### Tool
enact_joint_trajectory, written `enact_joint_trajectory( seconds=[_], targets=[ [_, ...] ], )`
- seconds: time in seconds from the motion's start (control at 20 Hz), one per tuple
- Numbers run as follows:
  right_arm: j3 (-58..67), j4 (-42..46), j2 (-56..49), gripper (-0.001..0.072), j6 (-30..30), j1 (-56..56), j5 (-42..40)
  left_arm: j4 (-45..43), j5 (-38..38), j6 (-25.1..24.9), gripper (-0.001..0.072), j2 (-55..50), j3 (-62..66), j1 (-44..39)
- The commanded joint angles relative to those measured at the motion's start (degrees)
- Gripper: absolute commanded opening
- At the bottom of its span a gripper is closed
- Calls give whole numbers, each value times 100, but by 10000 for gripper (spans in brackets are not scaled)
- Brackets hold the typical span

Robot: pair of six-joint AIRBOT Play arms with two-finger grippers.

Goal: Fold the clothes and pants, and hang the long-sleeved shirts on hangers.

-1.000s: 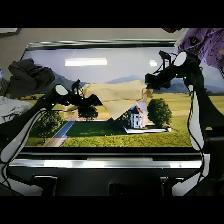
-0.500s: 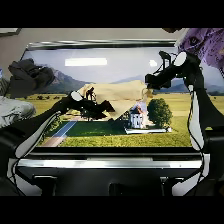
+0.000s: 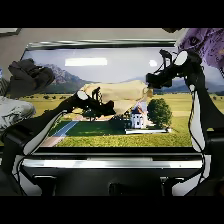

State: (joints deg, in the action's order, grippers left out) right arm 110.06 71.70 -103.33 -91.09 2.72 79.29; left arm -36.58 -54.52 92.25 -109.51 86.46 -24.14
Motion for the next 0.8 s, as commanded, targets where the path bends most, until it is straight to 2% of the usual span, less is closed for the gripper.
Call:
enact_joint_trajectory(
  seconds=[0.0,0.2,0.3,0.4,0.5,0.65,0.75],
  targets=[
    [13,599,295,27,-2,-2,-223,-313,-662,-168,11,258,848,492],
    [411,1792,1091,27,-232,-2,-651,-1132,-1480,-186,11,1128,3036,1320],
    [741,2092,1602,27,-612,-2,-918,-1191,-1510,-164,11,1777,3917,1670],
    [837,2168,2352,27,-831,-2,-1152,-1196,-1261,-186,11,2811,3794,2033],
    [837,2218,3132,27,-863,-2,-1047,-1357,-1167,-188,11,3915,3331,2406],
    [837,2208,4266,27,-863,-2,-745,-2013,-1167,-177,11,5324,2824,2723],
    [837,2201,4929,27,-916,-2,-697,-2503,-1165,101,11,5899,2811,2734]
  ],
)
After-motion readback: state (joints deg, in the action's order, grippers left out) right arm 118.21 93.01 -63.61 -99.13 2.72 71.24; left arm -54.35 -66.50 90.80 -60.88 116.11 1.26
